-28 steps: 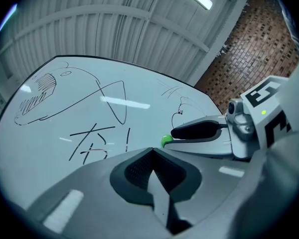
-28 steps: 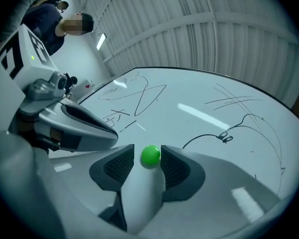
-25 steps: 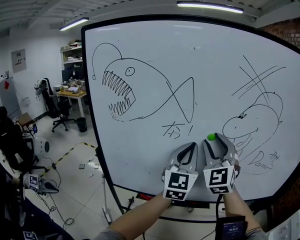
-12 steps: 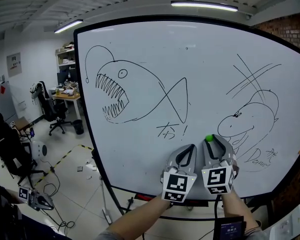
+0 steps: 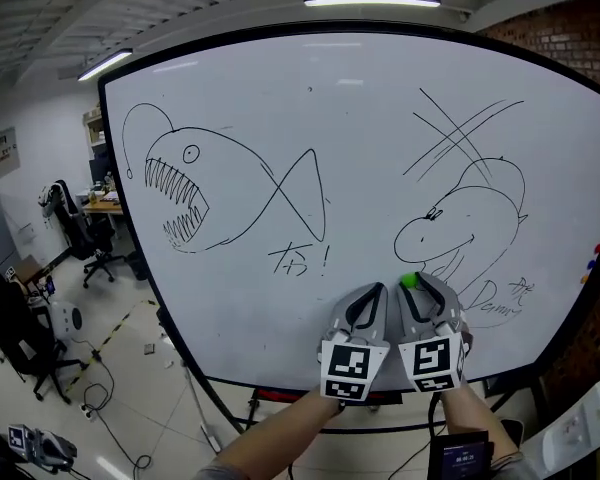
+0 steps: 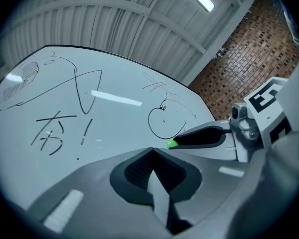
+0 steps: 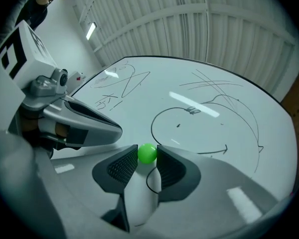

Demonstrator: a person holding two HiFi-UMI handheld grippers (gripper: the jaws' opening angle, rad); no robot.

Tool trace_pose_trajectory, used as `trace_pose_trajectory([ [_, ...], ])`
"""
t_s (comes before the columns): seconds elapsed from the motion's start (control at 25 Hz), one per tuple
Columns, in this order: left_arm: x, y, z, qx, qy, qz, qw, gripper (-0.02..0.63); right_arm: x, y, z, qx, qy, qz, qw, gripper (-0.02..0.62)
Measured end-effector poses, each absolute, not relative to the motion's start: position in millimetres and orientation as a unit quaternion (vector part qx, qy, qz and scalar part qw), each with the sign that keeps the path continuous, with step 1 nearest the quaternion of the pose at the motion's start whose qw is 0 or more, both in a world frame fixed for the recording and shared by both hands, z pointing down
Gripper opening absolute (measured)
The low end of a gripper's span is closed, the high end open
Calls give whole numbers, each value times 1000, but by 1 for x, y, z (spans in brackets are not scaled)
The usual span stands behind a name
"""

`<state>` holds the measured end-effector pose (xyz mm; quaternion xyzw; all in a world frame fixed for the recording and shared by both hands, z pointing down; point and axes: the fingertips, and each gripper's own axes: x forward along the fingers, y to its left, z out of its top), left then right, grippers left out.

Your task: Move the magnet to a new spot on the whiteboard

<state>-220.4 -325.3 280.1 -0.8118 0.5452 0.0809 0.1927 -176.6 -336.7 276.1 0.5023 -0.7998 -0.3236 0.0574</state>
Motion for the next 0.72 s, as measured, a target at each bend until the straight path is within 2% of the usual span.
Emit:
trace_pose_trajectory([
  [0.4, -102, -340, 286, -850, 484, 86, 187, -2, -58, -345, 284, 551, -779, -292, 62, 126],
  [0.72, 27, -350, 287, -882, 425, 87, 184, -2, 72, -355, 289, 599, -752, -266, 69, 126],
])
